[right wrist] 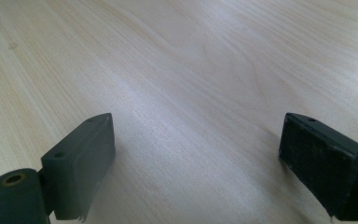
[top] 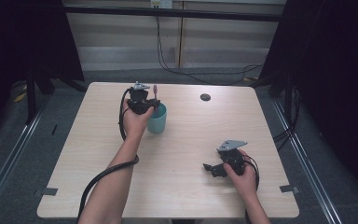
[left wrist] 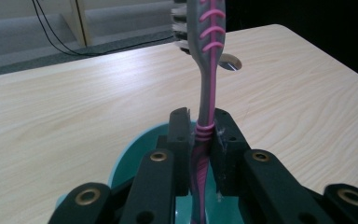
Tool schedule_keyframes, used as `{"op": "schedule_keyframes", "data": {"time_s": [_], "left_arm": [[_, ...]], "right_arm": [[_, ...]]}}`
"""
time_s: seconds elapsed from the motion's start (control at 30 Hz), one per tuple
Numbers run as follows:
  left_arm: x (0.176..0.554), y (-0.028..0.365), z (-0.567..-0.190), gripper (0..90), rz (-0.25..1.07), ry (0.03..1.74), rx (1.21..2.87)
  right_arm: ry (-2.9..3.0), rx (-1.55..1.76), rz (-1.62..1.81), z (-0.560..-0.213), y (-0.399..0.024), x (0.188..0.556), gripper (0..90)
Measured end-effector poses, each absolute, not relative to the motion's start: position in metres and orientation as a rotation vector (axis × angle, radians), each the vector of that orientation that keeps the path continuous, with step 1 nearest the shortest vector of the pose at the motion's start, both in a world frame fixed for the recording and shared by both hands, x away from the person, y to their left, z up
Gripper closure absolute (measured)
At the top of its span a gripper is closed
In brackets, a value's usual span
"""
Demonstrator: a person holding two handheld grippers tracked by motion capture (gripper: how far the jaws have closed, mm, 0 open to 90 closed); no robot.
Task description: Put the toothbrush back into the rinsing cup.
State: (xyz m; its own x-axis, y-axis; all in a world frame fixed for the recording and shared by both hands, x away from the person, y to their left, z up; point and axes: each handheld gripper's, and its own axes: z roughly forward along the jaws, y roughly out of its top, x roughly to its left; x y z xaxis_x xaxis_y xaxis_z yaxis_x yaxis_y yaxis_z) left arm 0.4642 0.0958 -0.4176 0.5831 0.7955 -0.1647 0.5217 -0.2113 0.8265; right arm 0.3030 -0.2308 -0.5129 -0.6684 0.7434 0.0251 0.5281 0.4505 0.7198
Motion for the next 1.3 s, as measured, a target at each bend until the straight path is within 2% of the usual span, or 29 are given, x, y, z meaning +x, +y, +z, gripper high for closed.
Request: {"op": "schedule_keyframes", "data": {"time_s": [1.07,1.3], "left_arm": [[0.464,0.0941,-0.4258,79.3,0.377,1.075,1.901],[0.4646,0.096,-0.4277,77.0,0.381,1.089,1.886]], "right_arm": [[2.412,1.093,1.041,-0.5128,-0.2308,0.3029,10.1],[2.412,1.093,1.041,-0.5128,-0.2308,0.3029,10.0]]}}
